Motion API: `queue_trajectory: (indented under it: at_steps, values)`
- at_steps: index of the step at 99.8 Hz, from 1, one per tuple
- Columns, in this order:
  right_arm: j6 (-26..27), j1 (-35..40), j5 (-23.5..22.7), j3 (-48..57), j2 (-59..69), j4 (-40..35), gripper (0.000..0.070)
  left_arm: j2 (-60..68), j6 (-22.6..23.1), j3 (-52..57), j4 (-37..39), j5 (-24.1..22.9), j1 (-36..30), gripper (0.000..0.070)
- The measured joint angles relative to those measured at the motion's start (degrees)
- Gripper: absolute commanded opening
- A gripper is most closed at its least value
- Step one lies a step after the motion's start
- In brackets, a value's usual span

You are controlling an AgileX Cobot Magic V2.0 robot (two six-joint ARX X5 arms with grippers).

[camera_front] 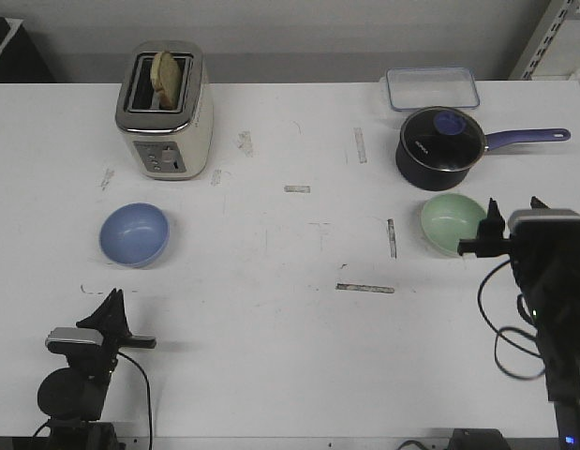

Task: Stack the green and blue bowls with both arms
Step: 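Reach the right gripper forward to the rim of the pale green bowl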

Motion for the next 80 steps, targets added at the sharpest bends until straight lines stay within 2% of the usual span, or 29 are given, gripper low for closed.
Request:
queue_trajectory:
  at_steps: [10,25,36,68,74,80]
  values:
    - [-0.52,-3.3,-2.19,2.1,7.43,-3.28,0.049,0.0,0.0,0.0,0.0,0.0,0.0,0.0002]
    - [-2.4,-9.99,-9.79,2.08,16.63,-5.81,0.049,0.0,0.0,0.0,-0.02,0.0,0.0,0.0002]
    - [-3.48,-13.51,-13.62,2.08,23.21,-6.34,0.049,0.0,0.0,0.0,-0.02,0.0,0.0,0.0002]
    - [-5.55,-15.26,-14.62,2.08,37.7,-4.26,0.0479,0.0,0.0,0.0,-0.02,0.0,0.0,0.0002]
    - [-5.79,-15.23,-14.64,2.08,39.36,-3.32,0.0431,0.0,0.0,0.0,-0.02,0.0,0.0,0.0002]
    - [-5.81,-15.19,-14.67,2.08,40.63,-2.47,0.031,0.0,0.0,0.0,-0.02,0.0,0.0,0.0002]
